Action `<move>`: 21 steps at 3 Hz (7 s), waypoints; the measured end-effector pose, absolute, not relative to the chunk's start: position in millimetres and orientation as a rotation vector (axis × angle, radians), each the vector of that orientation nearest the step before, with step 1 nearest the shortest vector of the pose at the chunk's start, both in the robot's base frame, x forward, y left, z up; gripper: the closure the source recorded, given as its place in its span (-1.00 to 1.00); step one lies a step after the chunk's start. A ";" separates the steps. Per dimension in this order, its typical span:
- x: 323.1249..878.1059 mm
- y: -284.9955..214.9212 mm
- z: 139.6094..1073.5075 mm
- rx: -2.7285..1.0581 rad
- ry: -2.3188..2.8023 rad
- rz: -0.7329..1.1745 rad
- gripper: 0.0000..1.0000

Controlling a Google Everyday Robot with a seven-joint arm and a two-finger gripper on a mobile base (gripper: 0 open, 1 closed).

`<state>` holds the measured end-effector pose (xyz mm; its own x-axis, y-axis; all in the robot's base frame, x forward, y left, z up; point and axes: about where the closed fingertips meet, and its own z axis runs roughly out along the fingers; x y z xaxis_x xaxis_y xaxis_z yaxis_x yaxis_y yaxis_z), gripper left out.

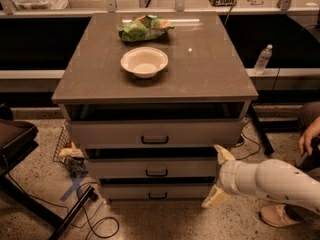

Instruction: Open middle drawer

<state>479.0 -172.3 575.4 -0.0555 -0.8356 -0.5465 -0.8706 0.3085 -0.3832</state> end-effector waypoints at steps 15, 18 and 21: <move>565.8 -130.4 408.6 -1.803 1.961 0.232 1.00; 565.5 -130.1 409.4 -1.804 1.960 0.233 0.95; 565.4 -130.0 409.9 -1.804 1.960 0.233 -0.57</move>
Offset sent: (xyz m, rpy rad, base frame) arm 0.0028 0.0106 -0.0340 -0.0590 0.0326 0.0272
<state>565.4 -130.0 409.9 -0.0314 -0.8968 -0.4414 -0.9752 0.1243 -0.1831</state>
